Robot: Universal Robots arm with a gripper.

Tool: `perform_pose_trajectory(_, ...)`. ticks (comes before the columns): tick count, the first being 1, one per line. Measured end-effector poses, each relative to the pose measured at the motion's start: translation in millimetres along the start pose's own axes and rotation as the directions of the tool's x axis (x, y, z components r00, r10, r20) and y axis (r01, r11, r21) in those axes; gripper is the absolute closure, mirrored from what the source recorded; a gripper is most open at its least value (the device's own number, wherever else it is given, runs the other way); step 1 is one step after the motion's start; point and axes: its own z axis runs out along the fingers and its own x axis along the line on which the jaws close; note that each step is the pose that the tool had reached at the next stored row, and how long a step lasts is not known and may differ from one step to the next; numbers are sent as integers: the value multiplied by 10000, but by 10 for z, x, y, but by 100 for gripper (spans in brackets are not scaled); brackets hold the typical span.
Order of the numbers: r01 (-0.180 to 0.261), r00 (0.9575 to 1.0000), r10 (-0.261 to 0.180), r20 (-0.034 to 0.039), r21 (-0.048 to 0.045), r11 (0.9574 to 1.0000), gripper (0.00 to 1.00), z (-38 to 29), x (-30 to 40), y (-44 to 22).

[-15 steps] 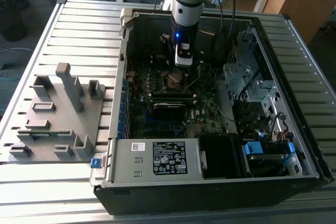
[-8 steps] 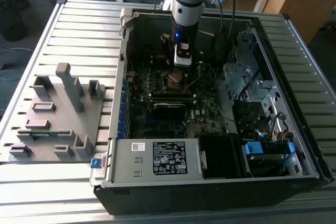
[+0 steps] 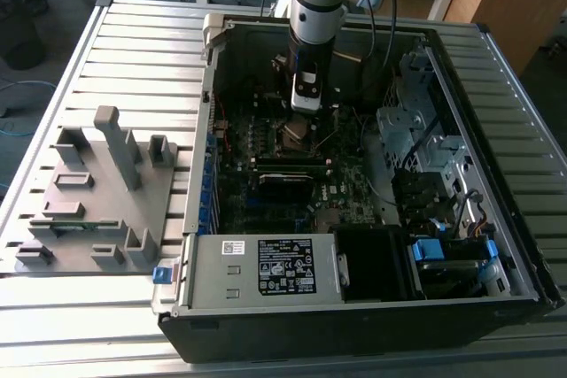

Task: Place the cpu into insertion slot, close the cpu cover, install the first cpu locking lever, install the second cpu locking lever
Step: 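Place the cpu into insertion slot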

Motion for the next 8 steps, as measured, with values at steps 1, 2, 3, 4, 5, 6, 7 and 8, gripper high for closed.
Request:
perform_pose_trajectory(1, -99, 10000, 99, 2, -1, 10000, 46, 0, 0, 0)
perform_pose_trajectory(2, -210, 9998, 210, 4, -4, 9998, 46, 0, 0, 0)
perform_pose_trajectory(3, -340, 9994, 340, 6, -6, 9994, 46, 0, 0, 0)
perform_pose_trajectory(4, -485, 9988, 485, 8, -8, 9988, 46, 0, 0, 0)
perform_pose_trajectory(5, -635, 9980, 635, 11, -12, 9980, 46, 0, 0, 0)
perform_pose_trajectory(6, -791, 9969, 791, 13, -15, 9969, 46, 0, 0, 0)
perform_pose_trajectory(7, -945, 9955, 945, 16, -18, 9955, 46, 0, 0, 0)
perform_pose_trajectory(8, -1112, 9938, 1112, 18, -21, 9938, 46, 0, 0, 0)
